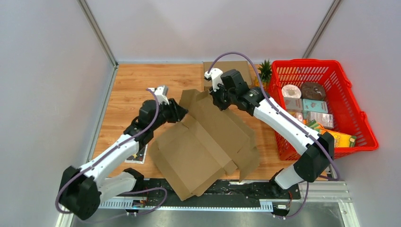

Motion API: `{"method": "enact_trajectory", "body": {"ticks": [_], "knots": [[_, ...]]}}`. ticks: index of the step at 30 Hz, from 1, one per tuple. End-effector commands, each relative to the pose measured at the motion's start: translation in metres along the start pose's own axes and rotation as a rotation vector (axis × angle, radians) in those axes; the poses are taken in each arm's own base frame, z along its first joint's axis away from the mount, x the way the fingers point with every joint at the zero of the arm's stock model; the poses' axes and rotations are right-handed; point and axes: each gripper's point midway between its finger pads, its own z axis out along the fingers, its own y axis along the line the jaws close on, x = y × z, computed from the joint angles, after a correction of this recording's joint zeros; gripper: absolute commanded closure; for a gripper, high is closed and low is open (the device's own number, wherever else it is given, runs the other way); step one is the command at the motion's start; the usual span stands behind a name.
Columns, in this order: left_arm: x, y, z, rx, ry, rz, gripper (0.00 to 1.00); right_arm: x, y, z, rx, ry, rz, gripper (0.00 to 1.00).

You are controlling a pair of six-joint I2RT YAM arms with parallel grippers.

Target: Fold the paper box

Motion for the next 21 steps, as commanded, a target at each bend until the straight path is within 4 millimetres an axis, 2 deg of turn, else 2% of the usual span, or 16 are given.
{"method": "enact_trajectory", "body": {"ticks": [1,4,5,6,10,16,21], "knots": [[-0.089,-0.052,-0.039,0.068,-0.197,0.233,0.53,-0.011,-0.009,-0.002,0.096,0.022,-0.176,1.00],[-0.112,-0.074,-0.037,0.108,-0.184,0.339,0.33,-0.008,-0.006,0.005,0.100,0.044,-0.224,1.00],[-0.108,-0.077,-0.033,0.120,-0.142,0.378,0.33,-0.008,-0.005,0.008,0.097,0.048,-0.231,1.00],[-0.115,-0.084,-0.025,0.131,-0.126,0.394,0.32,-0.007,-0.006,0.010,0.098,0.054,-0.243,1.00],[-0.101,-0.098,-0.006,0.195,-0.027,0.442,0.31,-0.013,-0.003,0.012,0.093,0.034,-0.267,1.00],[-0.088,-0.088,0.005,0.188,-0.007,0.447,0.38,-0.022,0.005,0.008,0.054,-0.010,-0.279,1.00],[-0.084,-0.087,0.013,0.197,0.009,0.453,0.38,-0.025,0.013,0.007,0.009,-0.028,-0.284,1.00]]}}
